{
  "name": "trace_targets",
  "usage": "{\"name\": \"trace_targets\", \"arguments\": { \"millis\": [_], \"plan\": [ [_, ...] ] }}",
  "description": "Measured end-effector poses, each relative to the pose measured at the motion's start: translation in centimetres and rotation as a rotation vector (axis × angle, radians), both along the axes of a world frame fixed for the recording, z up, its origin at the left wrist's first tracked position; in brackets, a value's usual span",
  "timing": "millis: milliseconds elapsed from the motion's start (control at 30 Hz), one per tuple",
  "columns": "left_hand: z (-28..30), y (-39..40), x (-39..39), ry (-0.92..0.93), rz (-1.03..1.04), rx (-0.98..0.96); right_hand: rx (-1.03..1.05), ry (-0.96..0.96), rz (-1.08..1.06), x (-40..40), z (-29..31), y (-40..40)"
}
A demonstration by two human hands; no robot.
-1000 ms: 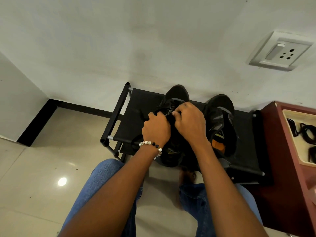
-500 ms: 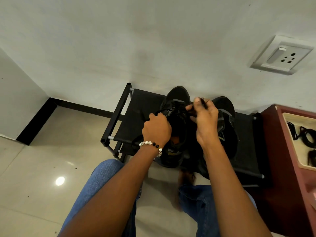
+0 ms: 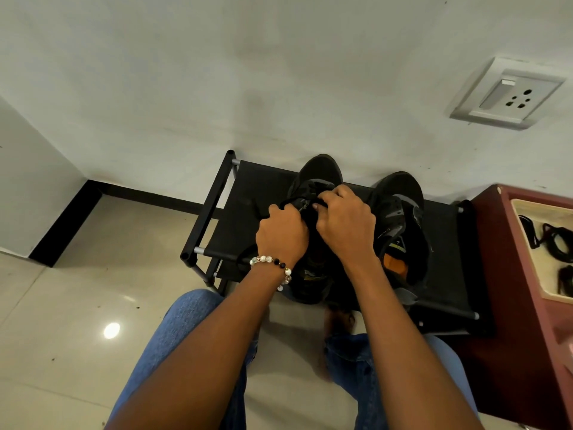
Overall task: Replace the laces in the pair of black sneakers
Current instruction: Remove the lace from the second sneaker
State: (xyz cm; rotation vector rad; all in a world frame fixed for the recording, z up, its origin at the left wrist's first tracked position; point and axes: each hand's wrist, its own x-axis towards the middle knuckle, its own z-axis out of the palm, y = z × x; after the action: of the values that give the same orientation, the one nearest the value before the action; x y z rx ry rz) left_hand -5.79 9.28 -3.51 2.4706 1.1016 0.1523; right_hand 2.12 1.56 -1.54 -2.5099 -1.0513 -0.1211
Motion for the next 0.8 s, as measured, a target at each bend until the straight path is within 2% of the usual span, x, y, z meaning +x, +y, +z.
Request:
{"name": "trace_targets", "arguments": {
  "millis": [167, 267, 333, 400, 533, 667, 733, 800],
  "plan": [
    [0.1, 0.1, -0.1, 0.014, -0.008, 0.003, 0.036, 0.094, -0.112, -0.1, -0.2, 0.6],
    [0.2, 0.3, -0.1, 0.016, 0.000, -0.023, 0.345, 0.408, -0.287, 1.3, 0.0, 0.0],
    [0.3, 0.1, -0.1, 0.029, -0.012, 0.000, 0.453, 0.588, -0.338, 1.8, 0.1, -0.6],
    [0.3, -0.1, -0.1, 0.019, 0.003, 0.007, 0.424, 0.572, -0.346, 1.8, 0.4, -0.9],
    [0.4, 0.3, -0.1, -0.026, 0.016, -0.018, 0.263, 0.395, -0.366, 1.9, 0.9, -1.2],
    [1.7, 1.5, -0.7, -0.041, -0.012, -0.129, 0.132, 0.088, -0.354, 1.5, 1.7, -1.5],
    [2.8, 2.3, -1.1, -0.153, 0.022, -0.177, 0.192, 0.132, -0.220, 1.8, 2.0, -1.6],
    [3.5, 2.9, -1.1, -0.328, 0.030, -0.152, 0.170, 0.326, -0.069, 1.7, 2.2, -1.7]
  ]
}}
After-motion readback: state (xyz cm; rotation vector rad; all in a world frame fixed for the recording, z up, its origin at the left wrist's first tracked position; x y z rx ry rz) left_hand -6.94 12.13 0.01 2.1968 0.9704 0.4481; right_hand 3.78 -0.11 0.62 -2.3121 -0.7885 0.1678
